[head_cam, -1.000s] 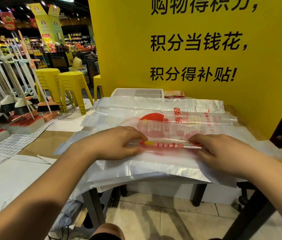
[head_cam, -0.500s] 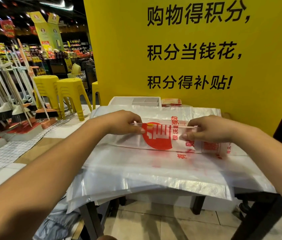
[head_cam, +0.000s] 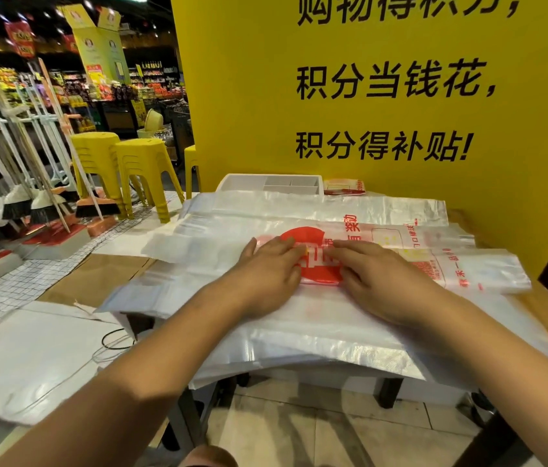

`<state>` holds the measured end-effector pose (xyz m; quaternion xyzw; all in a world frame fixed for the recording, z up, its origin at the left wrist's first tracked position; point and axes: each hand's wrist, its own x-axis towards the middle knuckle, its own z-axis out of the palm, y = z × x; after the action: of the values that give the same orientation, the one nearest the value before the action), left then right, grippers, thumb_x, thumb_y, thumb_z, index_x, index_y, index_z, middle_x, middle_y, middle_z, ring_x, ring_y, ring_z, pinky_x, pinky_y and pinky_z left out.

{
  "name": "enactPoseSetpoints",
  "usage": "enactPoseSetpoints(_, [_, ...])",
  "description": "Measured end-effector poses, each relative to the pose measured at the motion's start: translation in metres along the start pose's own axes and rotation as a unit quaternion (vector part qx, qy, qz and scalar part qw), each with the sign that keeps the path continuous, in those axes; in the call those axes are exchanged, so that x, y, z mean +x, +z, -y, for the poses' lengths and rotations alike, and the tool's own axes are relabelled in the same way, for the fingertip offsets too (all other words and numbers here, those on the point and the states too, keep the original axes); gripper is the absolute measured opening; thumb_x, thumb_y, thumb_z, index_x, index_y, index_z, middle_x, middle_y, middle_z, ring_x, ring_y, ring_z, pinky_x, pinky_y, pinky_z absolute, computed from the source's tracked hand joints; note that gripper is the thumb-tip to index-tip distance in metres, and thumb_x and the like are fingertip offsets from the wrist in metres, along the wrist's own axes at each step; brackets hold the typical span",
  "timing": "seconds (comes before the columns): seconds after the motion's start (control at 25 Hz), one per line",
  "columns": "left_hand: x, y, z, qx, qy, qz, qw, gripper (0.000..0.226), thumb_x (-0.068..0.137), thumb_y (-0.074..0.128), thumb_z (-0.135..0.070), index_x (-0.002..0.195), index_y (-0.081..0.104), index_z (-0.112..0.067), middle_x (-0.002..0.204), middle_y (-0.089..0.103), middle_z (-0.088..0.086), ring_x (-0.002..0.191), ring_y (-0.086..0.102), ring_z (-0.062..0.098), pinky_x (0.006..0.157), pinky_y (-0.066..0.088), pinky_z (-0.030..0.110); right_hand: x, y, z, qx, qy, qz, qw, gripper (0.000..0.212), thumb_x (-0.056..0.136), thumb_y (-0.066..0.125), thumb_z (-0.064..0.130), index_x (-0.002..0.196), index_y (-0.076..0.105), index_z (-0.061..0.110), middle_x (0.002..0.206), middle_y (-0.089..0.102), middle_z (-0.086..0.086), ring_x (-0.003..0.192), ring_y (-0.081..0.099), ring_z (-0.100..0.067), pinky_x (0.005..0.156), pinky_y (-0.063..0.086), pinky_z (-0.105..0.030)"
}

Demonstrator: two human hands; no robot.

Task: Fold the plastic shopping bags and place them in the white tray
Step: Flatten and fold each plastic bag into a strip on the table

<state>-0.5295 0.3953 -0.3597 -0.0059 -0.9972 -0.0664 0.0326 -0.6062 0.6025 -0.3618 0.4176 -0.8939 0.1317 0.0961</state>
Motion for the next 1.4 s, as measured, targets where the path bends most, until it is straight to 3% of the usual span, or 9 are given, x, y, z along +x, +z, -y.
enactPoseSetpoints(0.24, [-0.011,-0.002,0.031,-0.023,-0.081,0.068,0.994,0.057,0.103,0.013,-0.06,0.156,0.002,-0.046,0.166,-0.009,-0.012,0.153,-0.013,0.016,0.122,-0.011,0.047,0.0,0.011,0.002,0.027,0.053,0.095,0.994,0.051,0.106,0.025,0.043,0.157,0.02,0.036,0.166,0.011,0.01,0.152,0.009,-0.012,0.123,0.005,-0.03])
enactPoseSetpoints(0.36, [-0.014,-0.003,0.029,0.0,-0.079,0.041,0.996,0.058,0.104,0.014,-0.055,0.159,0.003,-0.038,0.167,-0.01,-0.008,0.152,-0.016,0.015,0.122,-0.013,0.047,0.001,0.011,0.004,0.014,0.058,0.129,0.99,0.053,0.107,0.019,0.043,0.158,0.01,0.036,0.166,-0.001,0.011,0.153,-0.001,-0.009,0.124,-0.002,-0.031])
enactPoseSetpoints(0.52, [-0.012,0.008,-0.007,-0.014,0.013,0.057,0.998,0.054,0.105,0.014,-0.055,0.156,0.0,-0.046,0.165,-0.014,-0.013,0.151,-0.018,0.009,0.123,-0.011,0.043,0.001,0.01,0.007,0.011,0.056,0.133,0.989,0.054,0.106,0.017,0.046,0.158,0.007,0.035,0.166,-0.004,0.012,0.152,-0.004,-0.007,0.123,-0.005,-0.031])
enactPoseSetpoints(0.64, [-0.013,0.012,-0.004,-0.012,0.005,0.069,0.998,0.055,0.103,0.012,-0.059,0.154,-0.004,-0.049,0.163,-0.018,-0.015,0.15,-0.021,0.009,0.123,-0.011,0.043,-0.018,0.001,-0.018,0.016,0.081,0.151,0.985,0.059,0.102,0.015,0.057,0.158,0.004,0.039,0.164,-0.007,0.016,0.151,-0.008,-0.006,0.123,-0.005,-0.032])
enactPoseSetpoints(0.84, [-0.011,0.014,-0.002,-0.015,0.009,0.077,0.997,0.055,0.101,0.012,-0.061,0.153,-0.006,-0.052,0.162,-0.019,-0.018,0.149,-0.022,0.007,0.123,-0.012,0.042,-0.06,-0.025,-0.091,0.005,0.226,0.157,0.961,0.063,0.099,0.014,0.061,0.157,0.001,0.04,0.165,-0.011,0.007,0.151,-0.011,-0.01,0.123,-0.007,-0.034])
enactPoseSetpoints(1.0, [-0.01,0.014,-0.003,-0.015,0.008,0.081,0.997,0.056,0.101,0.013,-0.061,0.153,-0.006,-0.052,0.162,-0.019,-0.018,0.149,-0.022,0.007,0.122,-0.013,0.041,-0.064,-0.022,-0.099,-0.017,0.245,0.15,0.958,0.063,0.097,0.008,0.063,0.156,-0.003,0.042,0.165,-0.012,0.006,0.152,-0.011,-0.011,0.123,-0.008,-0.038])
enactPoseSetpoints(1.12, [-0.009,0.01,-0.001,-0.045,0.017,0.071,0.996,0.061,0.101,0.021,-0.063,0.155,-0.001,-0.048,0.165,-0.007,-0.016,0.152,-0.01,0.007,0.124,-0.006,0.04,-0.065,-0.023,-0.096,-0.036,0.244,0.156,0.957,0.063,0.098,0.007,0.063,0.156,-0.004,0.041,0.165,-0.011,0.005,0.152,-0.01,-0.013,0.122,-0.009,-0.042])
enactPoseSetpoints(1.2, [-0.007,0.001,0.003,-0.038,0.045,0.062,0.996,0.058,0.101,0.028,-0.06,0.155,0.012,-0.045,0.167,0.007,-0.012,0.153,0.01,0.011,0.125,0.011,0.039,-0.063,-0.028,-0.094,-0.048,0.244,0.168,0.954,0.062,0.1,0.009,0.06,0.157,-0.002,0.039,0.166,-0.009,0.004,0.153,-0.008,-0.014,0.121,-0.01,-0.045])
enactPoseSetpoints(1.4, [-0.006,-0.031,0.005,0.079,0.105,0.08,0.988,0.053,0.101,0.044,-0.024,0.151,0.03,-0.035,0.156,0.034,-0.007,0.128,0.05,0.02,0.098,0.046,0.033,-0.057,-0.041,-0.082,-0.11,0.173,0.103,0.973,0.06,0.103,0.02,0.053,0.159,0.015,0.03,0.167,0.002,0.004,0.153,0.002,-0.014,0.124,0.0,-0.045])
